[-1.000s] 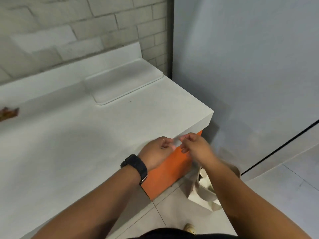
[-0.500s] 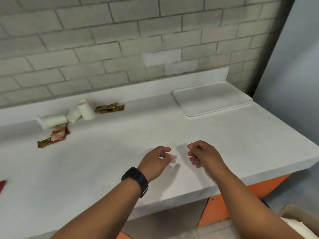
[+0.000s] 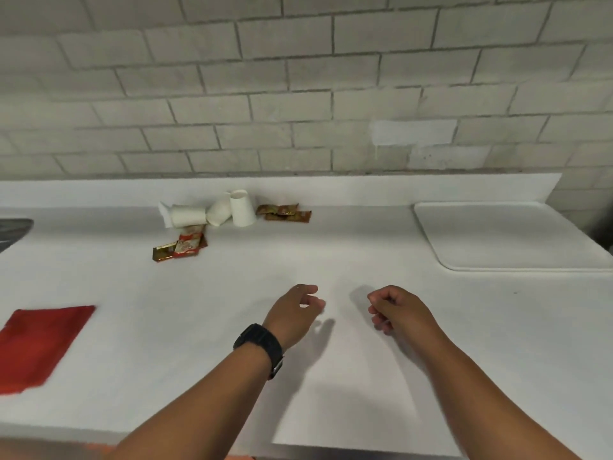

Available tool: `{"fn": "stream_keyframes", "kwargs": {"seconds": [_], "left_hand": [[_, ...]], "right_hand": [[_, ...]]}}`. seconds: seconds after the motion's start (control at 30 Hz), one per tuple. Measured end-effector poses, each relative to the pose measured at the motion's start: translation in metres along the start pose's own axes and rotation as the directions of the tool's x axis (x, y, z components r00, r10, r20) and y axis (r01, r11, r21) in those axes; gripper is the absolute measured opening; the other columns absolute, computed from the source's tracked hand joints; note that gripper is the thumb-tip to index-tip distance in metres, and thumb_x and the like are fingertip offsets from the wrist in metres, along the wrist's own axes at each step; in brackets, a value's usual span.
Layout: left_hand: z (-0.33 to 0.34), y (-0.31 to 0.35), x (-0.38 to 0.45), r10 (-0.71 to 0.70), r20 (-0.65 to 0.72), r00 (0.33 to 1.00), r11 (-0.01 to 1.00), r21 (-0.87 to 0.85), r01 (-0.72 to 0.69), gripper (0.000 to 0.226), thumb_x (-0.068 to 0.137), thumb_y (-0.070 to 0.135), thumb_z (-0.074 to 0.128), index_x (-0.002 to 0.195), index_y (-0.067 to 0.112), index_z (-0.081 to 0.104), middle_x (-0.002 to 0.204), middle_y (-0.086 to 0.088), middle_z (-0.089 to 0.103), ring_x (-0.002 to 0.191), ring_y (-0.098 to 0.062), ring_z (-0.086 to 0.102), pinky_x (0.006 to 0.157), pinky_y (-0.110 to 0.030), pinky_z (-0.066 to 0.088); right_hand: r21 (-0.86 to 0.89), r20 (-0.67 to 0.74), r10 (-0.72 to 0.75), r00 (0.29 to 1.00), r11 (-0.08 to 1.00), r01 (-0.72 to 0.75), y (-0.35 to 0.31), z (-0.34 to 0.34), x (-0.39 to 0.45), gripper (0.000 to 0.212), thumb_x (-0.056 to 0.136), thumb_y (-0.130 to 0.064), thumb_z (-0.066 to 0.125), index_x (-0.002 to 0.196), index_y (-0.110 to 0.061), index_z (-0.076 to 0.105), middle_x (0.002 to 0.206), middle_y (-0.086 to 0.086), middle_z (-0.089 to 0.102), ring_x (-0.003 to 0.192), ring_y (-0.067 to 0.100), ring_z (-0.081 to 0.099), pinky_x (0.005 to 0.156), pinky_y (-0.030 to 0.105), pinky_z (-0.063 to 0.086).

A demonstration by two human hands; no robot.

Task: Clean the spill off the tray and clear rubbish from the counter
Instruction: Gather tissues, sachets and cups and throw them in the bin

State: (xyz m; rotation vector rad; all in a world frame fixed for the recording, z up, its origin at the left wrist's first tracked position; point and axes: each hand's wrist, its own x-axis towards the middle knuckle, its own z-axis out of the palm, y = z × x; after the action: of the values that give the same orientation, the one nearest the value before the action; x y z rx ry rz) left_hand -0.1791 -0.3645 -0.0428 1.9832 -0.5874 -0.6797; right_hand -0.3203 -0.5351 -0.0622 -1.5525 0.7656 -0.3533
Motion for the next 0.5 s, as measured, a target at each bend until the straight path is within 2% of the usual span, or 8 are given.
{"fn": "stream_keyframes", "kwargs": {"seconds": [0.2,0.33,0.5], "left_hand": [[-0.031,-0.002,0.025,-0.053,-0.133,0.99,0.998,-0.051,0.046,0.035,0.089,0.033,0.059,0.123,0.027,0.053,0.109,0.01,0.062,0.098,-0.014,0.063,0.077,-0.027,0.048],[-0.051,-0.01,0.044,-0.069,-0.209,0.976,0.997,-0.043,0.061,0.038,0.09,0.035,0.058,0.126,0.029,0.051,0.121,0.01,0.056,0.104,-0.014,0.062,0.076,-0.025,0.046],[-0.081,-0.02,0.07,-0.076,-0.227,0.971,0.997,-0.028,0.072,0.044,0.091,0.033,0.059,0.133,0.027,0.047,0.13,0.008,0.05,0.108,-0.013,0.057,0.09,-0.027,0.043]], "right_hand": [[-0.032,0.104,-0.031,0.994,0.999,0.035,-0.022,0.017,0.058,0.011,0.087,-0.02,0.064,0.078,-0.019,0.068,0.08,0.005,0.069,0.064,0.017,0.061,0.058,0.029,0.044],[-0.034,0.166,-0.034,0.986,0.999,0.04,-0.023,0.038,0.094,0.01,0.084,-0.019,0.068,0.075,-0.015,0.067,0.08,0.005,0.065,0.069,0.016,0.059,0.069,0.029,0.049],[-0.13,0.114,-0.032,0.993,0.99,0.047,-0.031,0.076,0.137,0.014,0.081,-0.02,0.067,0.07,-0.027,0.068,0.075,-0.005,0.067,0.073,0.017,0.06,0.075,0.035,0.05]]}}
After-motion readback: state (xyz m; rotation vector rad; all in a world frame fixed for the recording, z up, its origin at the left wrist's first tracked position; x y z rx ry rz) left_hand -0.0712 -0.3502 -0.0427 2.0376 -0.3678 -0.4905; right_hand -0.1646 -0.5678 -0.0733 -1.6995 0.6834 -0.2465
